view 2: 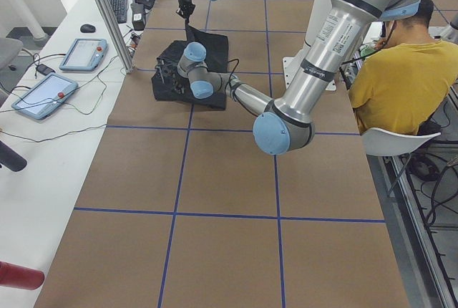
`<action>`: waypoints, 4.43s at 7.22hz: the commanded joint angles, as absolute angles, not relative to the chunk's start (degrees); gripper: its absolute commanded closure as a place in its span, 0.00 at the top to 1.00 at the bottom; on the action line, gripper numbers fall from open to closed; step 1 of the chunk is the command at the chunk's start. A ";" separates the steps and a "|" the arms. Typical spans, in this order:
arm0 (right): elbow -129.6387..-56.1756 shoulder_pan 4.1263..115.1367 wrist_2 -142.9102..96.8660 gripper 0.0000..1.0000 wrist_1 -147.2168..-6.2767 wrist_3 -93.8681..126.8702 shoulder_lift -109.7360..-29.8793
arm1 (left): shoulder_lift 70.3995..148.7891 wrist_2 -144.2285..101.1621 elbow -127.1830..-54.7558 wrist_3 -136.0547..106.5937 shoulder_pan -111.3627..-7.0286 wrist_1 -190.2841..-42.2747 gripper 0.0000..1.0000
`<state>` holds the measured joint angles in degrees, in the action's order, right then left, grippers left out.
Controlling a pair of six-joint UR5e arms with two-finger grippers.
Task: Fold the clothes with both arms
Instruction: 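Lay the hem down near the collar and open both grippers, then move the right gripper down to the shirt's side edge nearest the robot, then drag the side edge toward the robot with the right gripper while the left lowers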
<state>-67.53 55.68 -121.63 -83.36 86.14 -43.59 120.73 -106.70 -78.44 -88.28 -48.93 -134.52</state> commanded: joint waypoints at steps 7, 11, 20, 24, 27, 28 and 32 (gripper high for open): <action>-53.27 53.80 -114.80 0.14 -72.34 86.22 -38.50 | 124.18 -104.42 -69.01 -88.33 -49.31 -139.22 0.01; -53.52 52.74 -113.64 0.55 -70.49 87.79 -37.79 | 124.37 -104.33 -68.47 -88.33 -49.83 -140.44 0.54; -94.83 36.83 -99.93 0.79 -70.40 101.69 -68.98 | 124.54 -104.33 -68.73 -88.33 -49.83 -140.71 0.55; -96.42 34.45 -99.49 0.77 -70.49 103.45 -70.22 | 124.54 -104.33 -68.73 -88.51 -49.83 -140.63 0.55; -96.33 34.45 -99.41 0.25 -70.49 103.53 -70.14 | 124.37 -104.33 -68.73 -88.42 -49.83 -140.63 0.55; -96.42 34.45 -99.49 0.00 -70.49 103.54 -70.22 | 124.37 -104.33 -68.73 -88.42 -49.83 -140.63 0.55; -98.43 34.72 -100.19 0.00 -70.49 103.97 -70.75 | 124.45 -104.33 -68.73 -88.42 -49.83 -140.63 0.55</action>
<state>-97.41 34.61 -99.94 -70.49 103.96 -70.37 124.38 -104.33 -68.73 -88.39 -49.83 -140.63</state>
